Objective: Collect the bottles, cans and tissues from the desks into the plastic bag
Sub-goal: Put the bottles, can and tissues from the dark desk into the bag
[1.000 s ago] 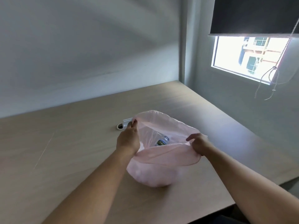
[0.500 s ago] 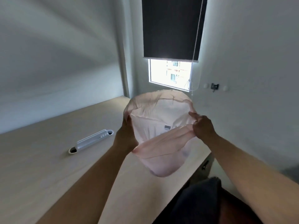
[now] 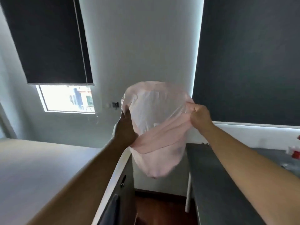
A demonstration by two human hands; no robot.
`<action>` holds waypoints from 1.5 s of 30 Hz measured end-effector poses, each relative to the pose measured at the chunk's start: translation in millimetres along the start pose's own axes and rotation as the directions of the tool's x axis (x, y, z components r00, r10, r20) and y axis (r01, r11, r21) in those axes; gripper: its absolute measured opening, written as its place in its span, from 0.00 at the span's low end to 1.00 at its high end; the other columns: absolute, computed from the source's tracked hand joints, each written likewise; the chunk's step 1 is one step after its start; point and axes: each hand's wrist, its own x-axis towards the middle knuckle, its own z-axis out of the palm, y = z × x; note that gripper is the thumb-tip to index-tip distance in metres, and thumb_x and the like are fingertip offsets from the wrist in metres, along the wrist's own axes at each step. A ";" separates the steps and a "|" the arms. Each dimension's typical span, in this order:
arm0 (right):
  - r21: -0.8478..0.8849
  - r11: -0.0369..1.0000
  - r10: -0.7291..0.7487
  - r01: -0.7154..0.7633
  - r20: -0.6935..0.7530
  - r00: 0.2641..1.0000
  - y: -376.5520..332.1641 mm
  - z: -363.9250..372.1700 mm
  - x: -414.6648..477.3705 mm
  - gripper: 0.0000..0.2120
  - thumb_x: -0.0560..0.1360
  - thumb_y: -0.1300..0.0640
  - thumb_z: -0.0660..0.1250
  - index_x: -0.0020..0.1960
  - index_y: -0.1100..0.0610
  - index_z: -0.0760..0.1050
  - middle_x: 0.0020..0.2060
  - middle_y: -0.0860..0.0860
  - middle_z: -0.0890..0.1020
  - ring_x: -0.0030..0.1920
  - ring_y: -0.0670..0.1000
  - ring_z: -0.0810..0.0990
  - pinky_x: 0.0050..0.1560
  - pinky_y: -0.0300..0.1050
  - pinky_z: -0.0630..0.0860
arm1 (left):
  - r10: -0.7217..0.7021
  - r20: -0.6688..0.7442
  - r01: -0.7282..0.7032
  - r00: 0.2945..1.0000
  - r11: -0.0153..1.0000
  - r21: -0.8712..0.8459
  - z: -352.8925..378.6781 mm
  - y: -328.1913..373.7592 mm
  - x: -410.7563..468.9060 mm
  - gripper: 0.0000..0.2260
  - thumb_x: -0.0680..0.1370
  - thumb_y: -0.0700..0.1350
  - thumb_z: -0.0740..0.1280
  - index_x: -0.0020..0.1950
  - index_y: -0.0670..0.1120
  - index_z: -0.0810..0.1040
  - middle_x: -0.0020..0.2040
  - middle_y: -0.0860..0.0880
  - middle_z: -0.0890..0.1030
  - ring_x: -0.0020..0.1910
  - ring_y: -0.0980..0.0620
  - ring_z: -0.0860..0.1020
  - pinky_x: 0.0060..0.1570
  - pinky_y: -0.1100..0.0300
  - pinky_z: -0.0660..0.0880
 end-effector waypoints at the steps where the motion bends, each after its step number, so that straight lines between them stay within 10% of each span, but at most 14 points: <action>1: 0.021 0.998 0.060 -0.060 -0.035 0.998 16.1 -23.1 5.1 0.18 0.79 0.63 0.55 0.66 0.58 0.74 0.63 0.58 0.78 0.52 0.53 0.77 0.50 0.42 0.72 | 0.040 0.038 -0.040 0.998 0.999 0.001 19.9 21.5 7.3 0.48 0.68 0.36 0.72 0.78 0.42 0.42 0.79 0.43 0.50 0.64 0.38 0.73 0.56 0.53 0.73; 22: -0.036 0.859 0.447 -0.511 -0.437 0.781 236.2 -189.2 100.6 0.28 0.77 0.71 0.49 0.69 0.52 0.71 0.70 0.55 0.70 0.64 0.59 0.73 0.66 0.49 0.72 | 0.332 0.431 -0.292 0.839 0.943 -0.158 285.0 224.2 141.2 0.42 0.73 0.39 0.67 0.78 0.45 0.42 0.73 0.43 0.63 0.63 0.40 0.72 0.54 0.51 0.73; 26: -0.155 0.838 0.410 -0.523 -0.453 0.791 254.6 -179.2 126.0 0.27 0.77 0.70 0.51 0.69 0.49 0.71 0.69 0.54 0.72 0.51 0.55 0.79 0.50 0.45 0.80 | 0.386 0.454 -0.338 0.803 0.922 -0.187 315.7 219.9 170.4 0.43 0.71 0.38 0.68 0.78 0.46 0.43 0.73 0.44 0.63 0.60 0.41 0.73 0.51 0.52 0.76; 29: -0.320 0.757 0.442 -0.569 -0.392 0.807 276.9 -160.5 125.4 0.27 0.77 0.69 0.53 0.69 0.47 0.70 0.68 0.56 0.73 0.40 0.50 0.76 0.33 0.36 0.73 | 0.402 0.519 -0.368 0.755 0.914 -0.173 339.7 212.1 168.8 0.42 0.72 0.36 0.67 0.77 0.47 0.44 0.73 0.45 0.61 0.58 0.43 0.75 0.49 0.53 0.76; 33: -0.587 0.532 0.532 -0.611 -0.330 0.780 308.0 -144.0 113.8 0.29 0.77 0.69 0.52 0.71 0.43 0.66 0.67 0.57 0.73 0.57 0.58 0.79 0.55 0.47 0.77 | 0.389 0.596 -0.421 0.703 0.902 -0.092 365.6 198.9 153.2 0.43 0.72 0.35 0.67 0.78 0.45 0.42 0.78 0.44 0.52 0.54 0.43 0.78 0.43 0.56 0.75; 37: -0.817 0.307 0.557 -0.489 -0.262 0.788 325.4 -153.0 103.5 0.26 0.78 0.64 0.56 0.71 0.43 0.67 0.60 0.55 0.79 0.56 0.56 0.80 0.56 0.48 0.77 | 0.332 0.679 -0.425 0.655 0.905 -0.032 385.1 195.6 140.5 0.47 0.71 0.36 0.69 0.77 0.44 0.37 0.78 0.42 0.46 0.42 0.47 0.79 0.31 0.60 0.69; 42: -0.808 0.360 0.529 -0.466 -0.235 0.816 331.6 -165.3 100.3 0.27 0.77 0.62 0.57 0.72 0.40 0.63 0.64 0.53 0.78 0.57 0.55 0.80 0.55 0.48 0.77 | 0.271 0.683 -0.438 0.679 0.895 0.080 376.1 210.1 137.1 0.50 0.70 0.48 0.73 0.77 0.56 0.37 0.77 0.43 0.35 0.50 0.46 0.81 0.35 0.61 0.72; 45: -0.798 0.432 0.514 -0.420 -0.165 0.842 328.2 -170.8 96.0 0.26 0.77 0.48 0.57 0.73 0.37 0.57 0.69 0.48 0.72 0.63 0.55 0.76 0.60 0.50 0.74 | 0.290 0.539 -0.416 0.791 0.900 0.127 367.0 224.2 132.1 0.39 0.71 0.58 0.68 0.76 0.61 0.48 0.77 0.44 0.34 0.66 0.42 0.70 0.54 0.52 0.74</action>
